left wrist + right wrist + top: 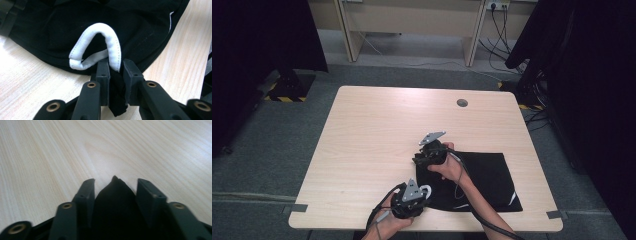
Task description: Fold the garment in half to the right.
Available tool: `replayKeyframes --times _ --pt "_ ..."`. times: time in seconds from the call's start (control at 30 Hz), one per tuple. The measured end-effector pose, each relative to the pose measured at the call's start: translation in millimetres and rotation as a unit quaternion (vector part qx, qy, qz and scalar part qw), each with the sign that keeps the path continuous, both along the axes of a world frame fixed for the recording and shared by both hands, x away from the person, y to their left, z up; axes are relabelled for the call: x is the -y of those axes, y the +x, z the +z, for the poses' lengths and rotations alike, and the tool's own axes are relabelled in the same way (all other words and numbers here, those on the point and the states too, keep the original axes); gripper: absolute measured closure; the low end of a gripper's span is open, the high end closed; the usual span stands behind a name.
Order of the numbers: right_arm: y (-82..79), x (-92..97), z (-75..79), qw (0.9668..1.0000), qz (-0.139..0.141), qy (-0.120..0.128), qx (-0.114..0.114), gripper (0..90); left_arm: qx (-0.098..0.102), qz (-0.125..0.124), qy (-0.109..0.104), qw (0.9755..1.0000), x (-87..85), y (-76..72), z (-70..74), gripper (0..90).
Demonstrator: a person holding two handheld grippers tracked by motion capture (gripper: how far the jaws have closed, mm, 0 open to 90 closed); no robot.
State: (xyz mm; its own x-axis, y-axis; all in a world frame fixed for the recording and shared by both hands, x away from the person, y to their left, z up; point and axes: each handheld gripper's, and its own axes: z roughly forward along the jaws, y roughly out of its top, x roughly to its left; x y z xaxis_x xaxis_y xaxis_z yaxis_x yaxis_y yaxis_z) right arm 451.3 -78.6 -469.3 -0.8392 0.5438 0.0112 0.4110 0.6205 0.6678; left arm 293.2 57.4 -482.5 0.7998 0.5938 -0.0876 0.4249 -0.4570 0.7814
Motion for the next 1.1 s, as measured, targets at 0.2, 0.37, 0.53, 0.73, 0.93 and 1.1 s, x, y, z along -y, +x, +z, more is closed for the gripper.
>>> replayKeyframes --times 0.2,0.37,0.53,0.73,0.93,1.1 --pt "-0.5 5.8 1.1 1.0000 0.006 -0.003 0.000 79.6 0.000 0.000 0.000 1.0000 -0.2 0.0 0.2 77.0" --pt "-1.7 7.8 6.0 0.9999 0.007 0.010 0.000 82.2 0.004 0.002 -0.011 0.9999 -1.7 -0.2 1.0 78.8" --pt "-5.2 13.3 23.9 0.9991 0.005 0.038 0.019 82.6 0.007 0.003 -0.015 0.9999 -4.5 1.3 4.3 79.4" --pt "-11.2 20.4 42.7 0.9975 0.006 0.057 0.041 83.4 0.025 0.004 -0.028 0.9993 -14.3 1.0 26.3 79.7" --pt "-13.2 29.3 58.1 0.9948 0.002 0.086 0.053 83.7 0.034 0.002 -0.045 0.9984 -20.2 -0.6 43.8 79.7" --pt "-13.5 41.8 69.5 0.9927 -0.004 0.101 0.066 83.7 0.057 -0.010 -0.048 0.9971 -11.8 2.2 59.7 79.7"
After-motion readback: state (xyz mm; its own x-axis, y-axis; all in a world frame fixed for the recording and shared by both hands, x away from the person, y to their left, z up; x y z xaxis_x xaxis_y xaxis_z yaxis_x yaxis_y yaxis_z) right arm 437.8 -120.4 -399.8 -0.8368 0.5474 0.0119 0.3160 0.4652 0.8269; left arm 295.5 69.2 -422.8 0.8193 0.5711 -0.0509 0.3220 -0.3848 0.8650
